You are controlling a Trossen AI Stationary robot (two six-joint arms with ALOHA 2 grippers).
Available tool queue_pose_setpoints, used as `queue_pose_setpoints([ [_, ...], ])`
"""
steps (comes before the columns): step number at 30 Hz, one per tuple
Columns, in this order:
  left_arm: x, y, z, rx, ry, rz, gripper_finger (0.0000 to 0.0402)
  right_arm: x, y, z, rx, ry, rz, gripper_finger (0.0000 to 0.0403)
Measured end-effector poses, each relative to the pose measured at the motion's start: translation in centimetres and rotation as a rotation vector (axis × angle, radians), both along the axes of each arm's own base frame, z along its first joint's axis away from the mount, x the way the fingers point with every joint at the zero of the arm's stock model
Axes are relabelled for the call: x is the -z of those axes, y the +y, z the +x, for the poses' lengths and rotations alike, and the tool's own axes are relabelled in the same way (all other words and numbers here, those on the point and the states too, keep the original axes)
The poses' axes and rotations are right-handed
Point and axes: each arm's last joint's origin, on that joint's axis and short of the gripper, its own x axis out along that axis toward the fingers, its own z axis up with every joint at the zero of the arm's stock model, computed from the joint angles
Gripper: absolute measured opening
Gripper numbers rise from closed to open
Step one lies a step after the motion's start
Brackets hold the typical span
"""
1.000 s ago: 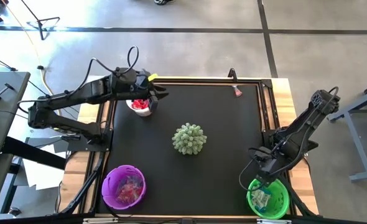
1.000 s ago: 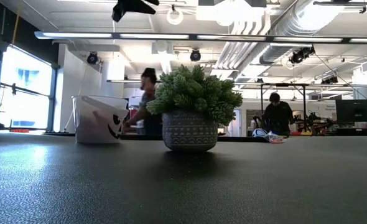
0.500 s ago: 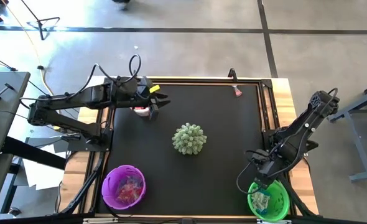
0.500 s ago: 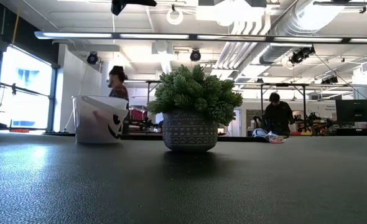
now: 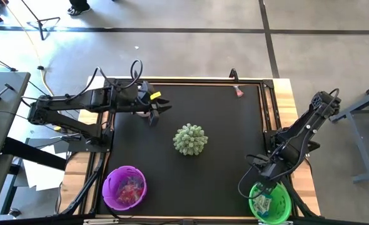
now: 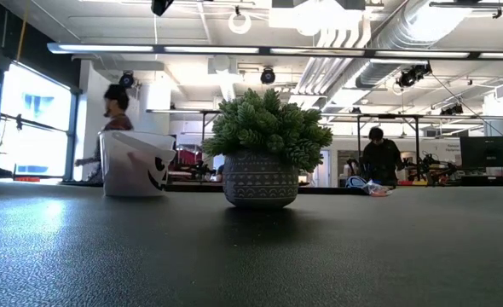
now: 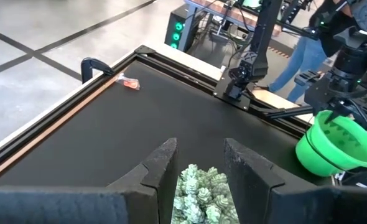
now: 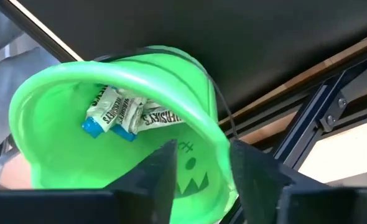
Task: Organize candy in baskets
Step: Adjust the green bucket on the table
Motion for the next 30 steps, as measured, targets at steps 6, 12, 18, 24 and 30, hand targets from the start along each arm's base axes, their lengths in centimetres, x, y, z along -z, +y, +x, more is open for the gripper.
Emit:
queue_pose_setpoints([
  [6,0.00,-0.22,0.01,-0.003,0.000,0.006,0.0113,0.02,0.03,0.02,0.016,0.006,-0.001,0.0082],
  [12,-0.01,-0.32,0.00,-0.010,0.000,0.005,0.0113,0.06,0.12,0.10,0.036,0.010,0.001,0.0062],
  [18,0.02,-0.32,-0.01,-0.011,0.002,0.002,0.0113,-0.04,0.39,0.34,0.041,-0.013,0.030,0.0057],
  [24,0.04,-0.65,0.00,0.003,0.004,0.002,0.0113,0.02,0.23,0.20,0.058,0.008,0.011,0.0026],
  [30,0.04,-0.79,0.00,0.009,0.005,0.003,0.0113,-0.02,0.36,0.41,0.069,-0.021,0.017,0.0003],
])
